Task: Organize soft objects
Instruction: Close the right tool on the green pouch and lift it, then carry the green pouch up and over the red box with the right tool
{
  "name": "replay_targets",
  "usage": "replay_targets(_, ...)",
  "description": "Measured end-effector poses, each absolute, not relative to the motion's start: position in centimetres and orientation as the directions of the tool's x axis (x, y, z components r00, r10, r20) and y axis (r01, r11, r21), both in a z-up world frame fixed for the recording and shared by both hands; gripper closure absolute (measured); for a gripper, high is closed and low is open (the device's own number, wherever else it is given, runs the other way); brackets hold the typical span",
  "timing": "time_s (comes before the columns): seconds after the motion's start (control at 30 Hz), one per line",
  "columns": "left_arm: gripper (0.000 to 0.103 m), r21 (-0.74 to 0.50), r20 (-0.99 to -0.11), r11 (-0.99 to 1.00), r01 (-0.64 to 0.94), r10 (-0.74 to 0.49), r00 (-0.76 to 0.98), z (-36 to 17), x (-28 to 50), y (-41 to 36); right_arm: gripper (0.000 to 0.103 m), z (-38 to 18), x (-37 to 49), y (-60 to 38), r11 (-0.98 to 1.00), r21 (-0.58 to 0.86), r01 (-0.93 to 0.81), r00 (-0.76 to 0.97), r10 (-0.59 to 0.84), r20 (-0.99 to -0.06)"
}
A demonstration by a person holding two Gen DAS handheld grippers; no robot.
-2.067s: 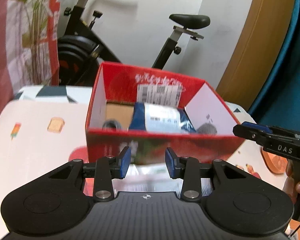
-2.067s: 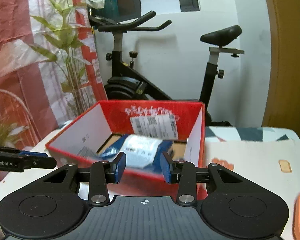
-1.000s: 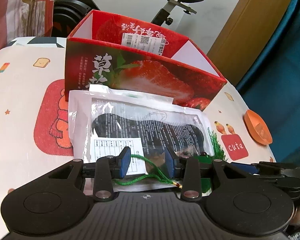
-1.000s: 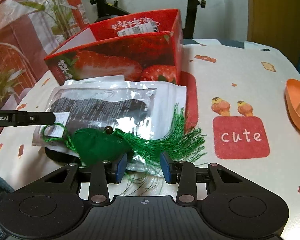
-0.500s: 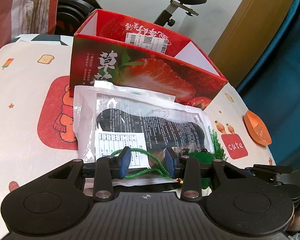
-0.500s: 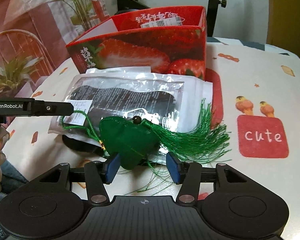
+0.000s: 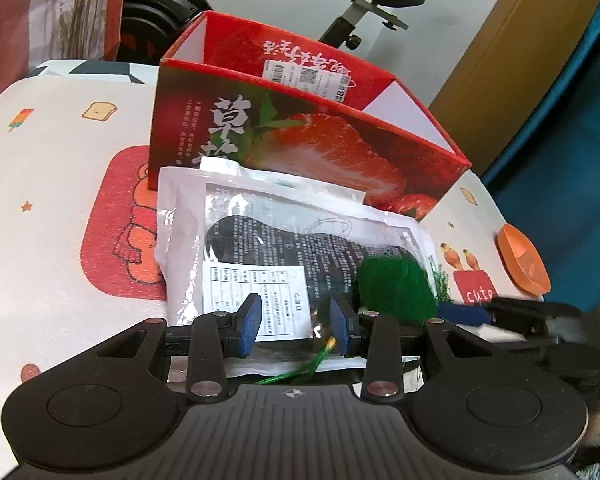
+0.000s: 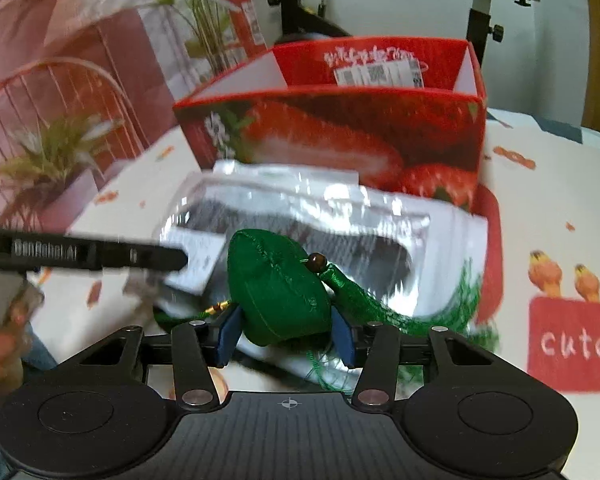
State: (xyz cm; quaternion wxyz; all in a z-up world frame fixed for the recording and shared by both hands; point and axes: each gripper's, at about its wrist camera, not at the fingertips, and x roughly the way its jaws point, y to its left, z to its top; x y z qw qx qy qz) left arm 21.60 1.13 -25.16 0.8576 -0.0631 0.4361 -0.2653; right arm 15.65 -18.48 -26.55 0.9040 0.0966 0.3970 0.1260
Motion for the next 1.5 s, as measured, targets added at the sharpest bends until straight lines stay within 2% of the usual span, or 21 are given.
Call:
replay_targets(0.27, 0.063, -0.308, -0.699, 0.871, 0.382, -0.48, 0.531, -23.4, 23.4, 1.3, 0.059, -26.4, 20.4, -17.6, 0.94, 0.272, -0.208, 0.683, 0.339, -0.648)
replay_targets(0.5, 0.063, -0.389, -0.68, 0.849, 0.356, -0.526, 0.51, -22.7, 25.2, 0.7, 0.059, -26.5, 23.4, -16.4, 0.94, 0.224, -0.259, 0.699, 0.342, -0.628)
replay_targets(0.77, 0.063, -0.4, -0.689, 0.844, 0.356, -0.533, 0.491, -23.5, 26.7, -0.7, 0.057, -25.7, 21.9, -17.1, 0.942, 0.196, -0.271, 0.724, 0.334, -0.603)
replay_targets(0.97, 0.058, -0.428, -0.68, 0.829, 0.36, -0.558, 0.476, -23.7, 27.5, -1.3, 0.057, -25.5, 21.5, -18.6, 0.954, 0.182, -0.239, 0.743, 0.301, -0.598)
replay_targets(1.07, 0.058, -0.429, -0.676, 0.822, 0.373, -0.567, 0.471, -23.6, 27.3, -1.2, 0.054, -25.5, 21.6, -18.8, 0.952, 0.189, -0.242, 0.739, 0.307, -0.6)
replay_targets(1.2, 0.058, -0.399, -0.679, 0.831, 0.388, -0.552, 0.484, -23.1, 27.5, -1.2, 0.046, -25.8, 21.4, -19.1, 0.952, 0.19, -0.241, 0.732, 0.307, -0.608)
replay_targets(1.5, 0.058, -0.251, -0.664, 0.844, 0.474, -0.507, 0.55, -19.9, 28.4, -2.8, 0.044, -26.2, 22.0, -19.7, 0.949, 0.222, -0.224, 0.721, 0.315, -0.617)
